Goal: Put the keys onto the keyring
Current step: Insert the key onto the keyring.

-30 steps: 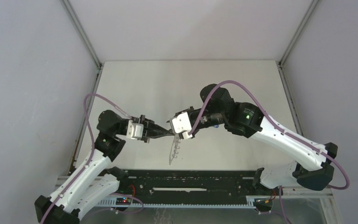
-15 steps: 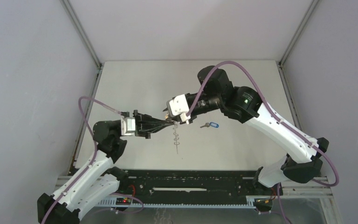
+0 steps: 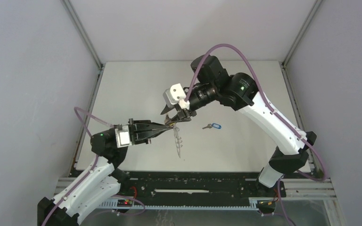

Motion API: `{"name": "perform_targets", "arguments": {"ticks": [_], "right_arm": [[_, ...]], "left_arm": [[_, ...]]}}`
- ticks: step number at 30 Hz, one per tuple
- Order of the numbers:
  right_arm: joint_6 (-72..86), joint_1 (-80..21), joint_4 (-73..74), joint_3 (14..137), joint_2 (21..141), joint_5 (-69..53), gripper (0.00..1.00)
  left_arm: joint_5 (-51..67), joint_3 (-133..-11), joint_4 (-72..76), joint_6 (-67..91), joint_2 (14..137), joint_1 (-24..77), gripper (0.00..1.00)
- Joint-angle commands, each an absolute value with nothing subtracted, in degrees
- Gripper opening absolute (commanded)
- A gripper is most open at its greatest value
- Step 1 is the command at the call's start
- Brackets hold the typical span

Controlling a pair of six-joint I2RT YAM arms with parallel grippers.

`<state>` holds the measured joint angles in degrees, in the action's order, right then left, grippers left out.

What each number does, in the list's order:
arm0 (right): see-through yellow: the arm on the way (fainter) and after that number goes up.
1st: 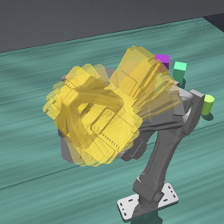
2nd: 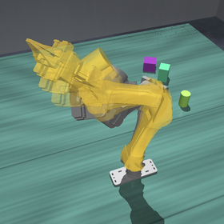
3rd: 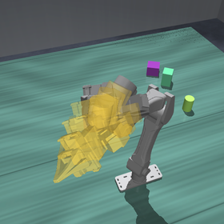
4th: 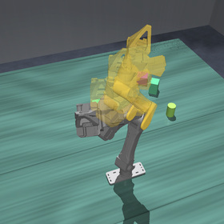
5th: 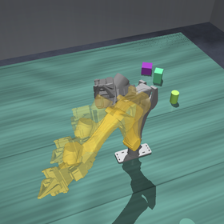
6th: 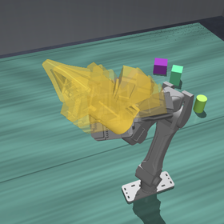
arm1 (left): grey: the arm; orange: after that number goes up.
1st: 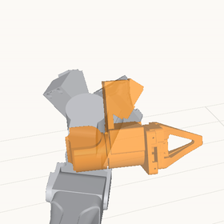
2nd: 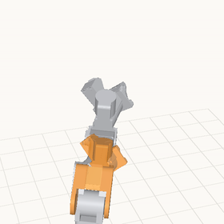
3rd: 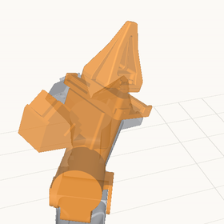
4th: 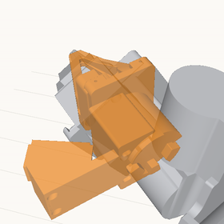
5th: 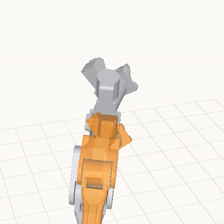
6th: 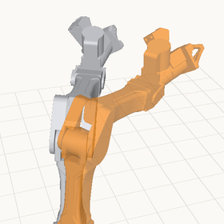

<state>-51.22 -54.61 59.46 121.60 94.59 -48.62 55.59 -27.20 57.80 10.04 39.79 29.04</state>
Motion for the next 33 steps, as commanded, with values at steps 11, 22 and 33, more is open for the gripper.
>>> {"name": "perform_targets", "arguments": {"ticks": [11, 22, 33], "right_arm": [[-41.41, -54.13, 64.55, 129.6, 100.33, -56.1, 0.49], [-31.12, -51.77, 59.15, 129.99, 101.36, -63.08, 0.48], [-22.27, -50.81, 50.43, 128.48, 101.8, -62.94, 0.48]], "left_arm": [[51.34, -25.23, 68.16, 8.43, 38.46, 29.44, 0.0], [50.3, -23.74, 68.84, 6.78, 37.67, 29.44, 0.0], [50.68, -23.08, 68.85, 6.42, 37.36, 29.44, 0.0]]}}
